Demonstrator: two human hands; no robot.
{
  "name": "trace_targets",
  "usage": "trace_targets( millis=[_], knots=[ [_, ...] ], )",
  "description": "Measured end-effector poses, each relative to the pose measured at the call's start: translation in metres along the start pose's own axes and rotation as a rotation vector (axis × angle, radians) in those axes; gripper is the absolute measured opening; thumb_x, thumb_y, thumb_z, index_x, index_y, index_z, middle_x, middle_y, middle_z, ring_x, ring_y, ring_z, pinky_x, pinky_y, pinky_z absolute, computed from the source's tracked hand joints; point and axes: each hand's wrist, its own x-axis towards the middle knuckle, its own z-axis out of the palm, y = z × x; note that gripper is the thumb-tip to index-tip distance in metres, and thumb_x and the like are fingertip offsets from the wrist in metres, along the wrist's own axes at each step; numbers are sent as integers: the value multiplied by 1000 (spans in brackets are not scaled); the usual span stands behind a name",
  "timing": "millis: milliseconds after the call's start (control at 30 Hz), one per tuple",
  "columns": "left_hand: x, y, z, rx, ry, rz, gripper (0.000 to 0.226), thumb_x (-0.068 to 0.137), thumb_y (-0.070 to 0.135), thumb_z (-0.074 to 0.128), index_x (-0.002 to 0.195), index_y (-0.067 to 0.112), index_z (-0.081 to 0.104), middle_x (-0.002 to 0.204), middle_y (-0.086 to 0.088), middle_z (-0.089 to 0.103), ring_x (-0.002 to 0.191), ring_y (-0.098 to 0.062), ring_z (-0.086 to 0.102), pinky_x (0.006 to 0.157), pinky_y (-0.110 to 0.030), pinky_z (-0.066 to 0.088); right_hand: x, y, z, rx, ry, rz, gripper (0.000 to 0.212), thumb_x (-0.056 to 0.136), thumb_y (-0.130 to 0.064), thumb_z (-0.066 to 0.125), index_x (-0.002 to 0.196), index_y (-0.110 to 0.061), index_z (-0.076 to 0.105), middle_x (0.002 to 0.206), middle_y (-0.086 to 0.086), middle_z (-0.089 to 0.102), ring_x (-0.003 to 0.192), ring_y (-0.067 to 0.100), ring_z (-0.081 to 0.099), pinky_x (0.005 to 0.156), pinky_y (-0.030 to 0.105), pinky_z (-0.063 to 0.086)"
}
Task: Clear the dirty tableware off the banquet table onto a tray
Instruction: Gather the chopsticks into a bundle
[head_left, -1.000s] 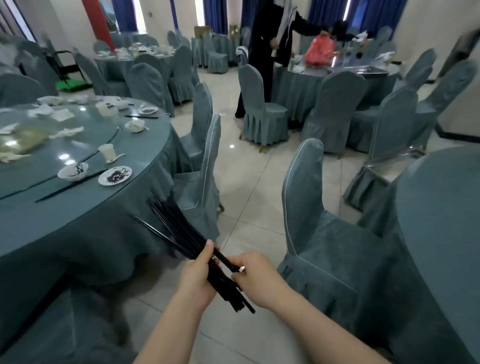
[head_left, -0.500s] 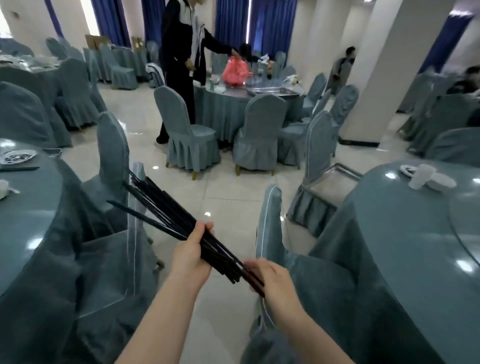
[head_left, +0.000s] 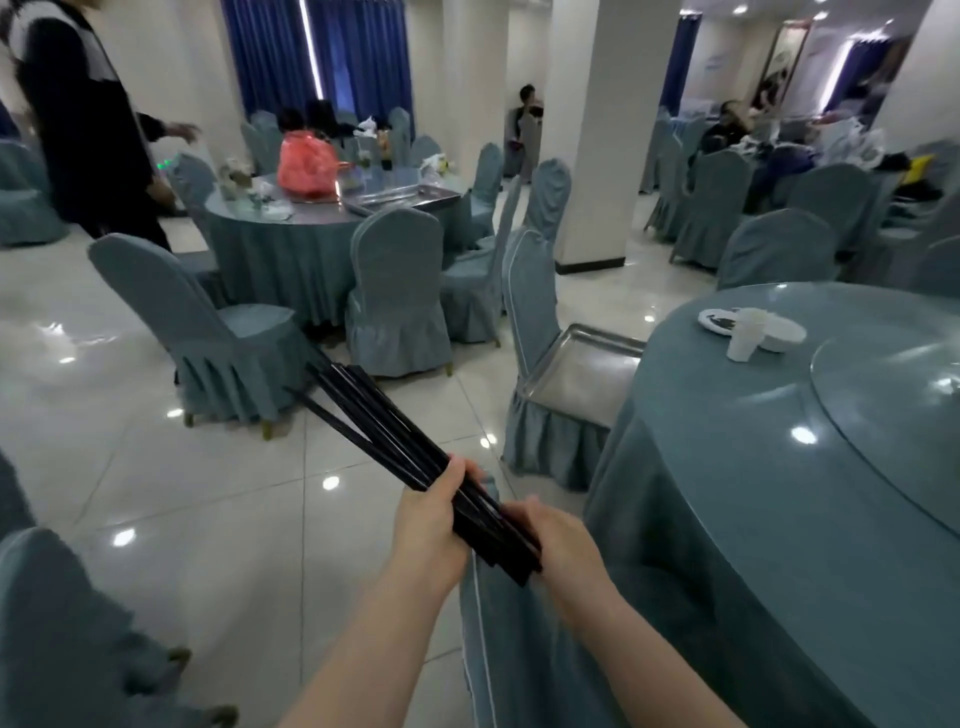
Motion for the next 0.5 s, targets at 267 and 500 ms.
trace_targets(
  millis=[267,500],
  knots=[
    [103,-32,49,314,-63,-133,1,89,9,62,89,10,61,84,-6,72,87,-16,66,85,-42,53,72,-11,-43,-470,-62,74,32,63,-41,72,90,-26,62,69,-9,62,62,4,56,58,23,45],
    [198,-46,83,532,-373,-263,23,85,14,68,67,24,77,80,3,75,80,-10,69,65,-20,51,153,-4,-51,-518,289,244,22,69,-26,67,85,-27,52,78,-9,63,64,1,58,52,17,42]
  ],
)
